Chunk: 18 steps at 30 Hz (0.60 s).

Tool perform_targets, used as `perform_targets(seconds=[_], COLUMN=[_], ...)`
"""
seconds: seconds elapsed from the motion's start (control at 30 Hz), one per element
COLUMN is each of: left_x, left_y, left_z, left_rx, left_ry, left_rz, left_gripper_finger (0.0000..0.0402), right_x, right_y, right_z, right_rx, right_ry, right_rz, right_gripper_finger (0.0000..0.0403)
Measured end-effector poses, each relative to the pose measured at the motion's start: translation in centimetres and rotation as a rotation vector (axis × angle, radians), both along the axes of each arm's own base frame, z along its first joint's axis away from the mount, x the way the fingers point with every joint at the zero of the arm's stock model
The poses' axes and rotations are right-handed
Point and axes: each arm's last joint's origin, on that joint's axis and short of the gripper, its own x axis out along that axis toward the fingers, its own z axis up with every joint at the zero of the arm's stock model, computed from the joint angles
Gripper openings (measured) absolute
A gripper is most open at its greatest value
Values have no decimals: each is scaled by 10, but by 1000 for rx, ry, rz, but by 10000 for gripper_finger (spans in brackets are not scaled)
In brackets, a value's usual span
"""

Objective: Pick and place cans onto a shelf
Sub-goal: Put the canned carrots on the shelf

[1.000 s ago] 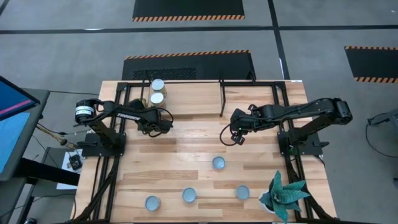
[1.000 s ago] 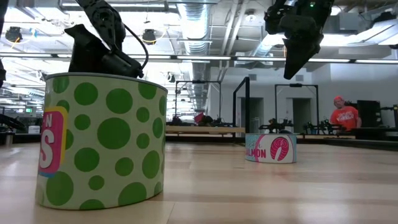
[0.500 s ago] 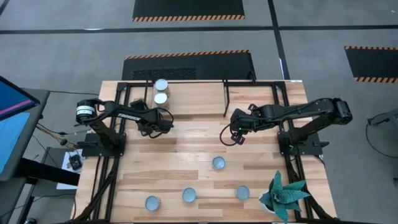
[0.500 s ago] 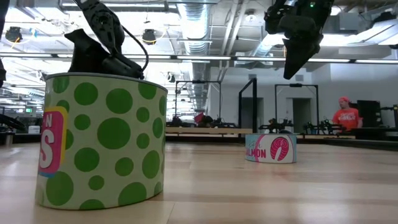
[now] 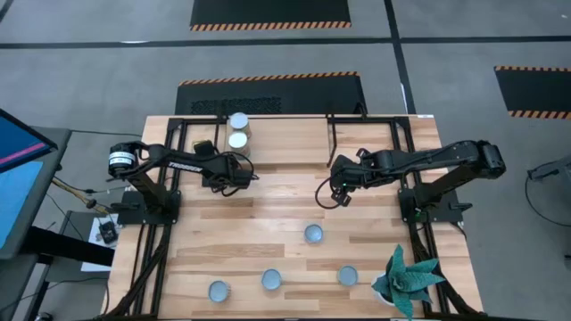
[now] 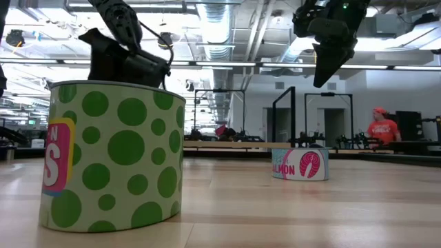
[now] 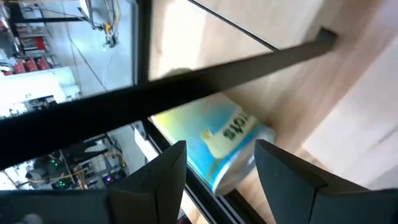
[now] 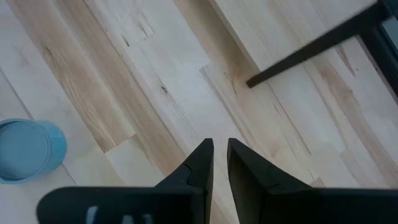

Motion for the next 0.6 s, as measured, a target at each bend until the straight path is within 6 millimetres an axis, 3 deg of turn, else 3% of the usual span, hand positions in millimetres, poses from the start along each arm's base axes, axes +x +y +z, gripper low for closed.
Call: perform_targets(seconds=[0.37, 0.6], left_x=[23, 35], left_y=[1, -15], left_z=[24, 36], left_rx=[-1, -46], left_ry=[-70, -99], left_rz=[-54, -128], left_gripper_finger=[183, 183], right_x=[0, 0], right_y=[0, 0], right_z=[0, 0], right_rx=[0, -2], right_ry=[-1, 0], right_rz=[-1, -1], right_gripper_finger=[70, 70])
